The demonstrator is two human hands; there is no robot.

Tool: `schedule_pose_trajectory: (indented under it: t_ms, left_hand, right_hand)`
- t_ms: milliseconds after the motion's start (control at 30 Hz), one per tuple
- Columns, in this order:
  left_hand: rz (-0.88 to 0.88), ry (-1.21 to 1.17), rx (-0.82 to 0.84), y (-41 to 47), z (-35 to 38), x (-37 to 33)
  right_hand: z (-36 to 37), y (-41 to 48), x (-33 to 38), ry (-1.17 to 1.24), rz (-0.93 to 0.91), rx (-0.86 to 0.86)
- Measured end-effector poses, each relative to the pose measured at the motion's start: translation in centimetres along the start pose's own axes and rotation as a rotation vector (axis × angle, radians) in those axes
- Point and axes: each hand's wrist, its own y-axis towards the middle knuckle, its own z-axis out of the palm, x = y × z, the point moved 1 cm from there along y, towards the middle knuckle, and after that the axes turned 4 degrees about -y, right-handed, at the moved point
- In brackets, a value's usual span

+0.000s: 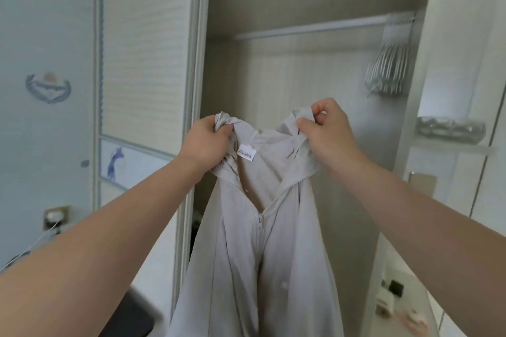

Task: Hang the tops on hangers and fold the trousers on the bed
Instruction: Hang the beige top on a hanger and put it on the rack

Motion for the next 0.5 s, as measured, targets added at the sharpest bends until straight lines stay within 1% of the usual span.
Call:
schedule_pose_trajectory:
  t_ms: [133, 300, 433, 500]
  left_hand:
    - [0.093, -0.009, 0.032, 7.8, 3.5, -1.4]
    - [0.209, -0.022, 0.098, 17.1, 7.1, -2.5]
    - [0.238, -0.020, 0.176, 23.4, 10.2, -3.2]
    - [0.247, -0.068, 0.212, 26.0, 12.1, -3.7]
  right_hand:
    - [-0.4, 7.7, -0.6, -0.132, -0.052, -0.087]
    - [-1.2, 15.7, -1.3, -0.311, -0.073, -0.206]
    - [-1.0, 20.5, -2.2, -0.552, -0.021, -0.236]
    - [-1.4, 22.0, -2.6, -0.699, -0.001, -0.253]
